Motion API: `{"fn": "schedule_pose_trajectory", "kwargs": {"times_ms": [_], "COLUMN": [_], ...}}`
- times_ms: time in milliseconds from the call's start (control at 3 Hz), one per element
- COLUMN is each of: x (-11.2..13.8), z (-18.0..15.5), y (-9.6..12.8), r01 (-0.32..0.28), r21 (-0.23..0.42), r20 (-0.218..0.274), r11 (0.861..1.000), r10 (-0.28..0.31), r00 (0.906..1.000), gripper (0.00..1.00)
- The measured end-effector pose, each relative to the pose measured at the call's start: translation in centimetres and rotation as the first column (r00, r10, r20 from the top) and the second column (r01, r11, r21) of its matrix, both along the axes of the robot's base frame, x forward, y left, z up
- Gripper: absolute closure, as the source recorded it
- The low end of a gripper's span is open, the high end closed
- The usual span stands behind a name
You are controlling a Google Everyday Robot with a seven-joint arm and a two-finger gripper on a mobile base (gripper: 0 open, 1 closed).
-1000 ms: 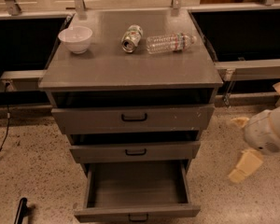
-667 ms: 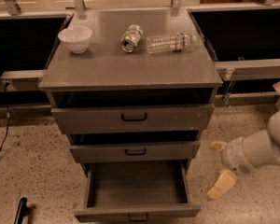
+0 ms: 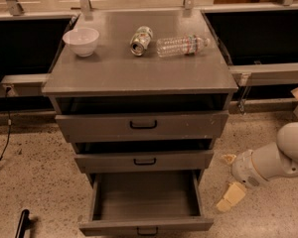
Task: Close bottom drawer
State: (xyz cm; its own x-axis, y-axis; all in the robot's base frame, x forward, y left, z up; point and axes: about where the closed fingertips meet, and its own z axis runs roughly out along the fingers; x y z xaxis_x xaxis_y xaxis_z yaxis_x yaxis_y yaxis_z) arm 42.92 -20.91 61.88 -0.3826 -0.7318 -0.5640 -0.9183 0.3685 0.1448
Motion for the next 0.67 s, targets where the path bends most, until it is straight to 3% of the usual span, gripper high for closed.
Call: {"fn": "schedule_pose_trajectory", "kwargs": {"times_ms": [333, 667], "x": [1.5, 1.3], "z": [-3.5, -12.4], "y": [-0.7, -0.6], "r01": [0.017, 0.054], "r21": [-0.002, 0.064], "r20": [0.006, 0.035], "r11": [1.000, 0.996], "r10": [-0.017, -0.056], "r00": [0.9998, 0.9978], "gripper": [0.00, 0.00]}}
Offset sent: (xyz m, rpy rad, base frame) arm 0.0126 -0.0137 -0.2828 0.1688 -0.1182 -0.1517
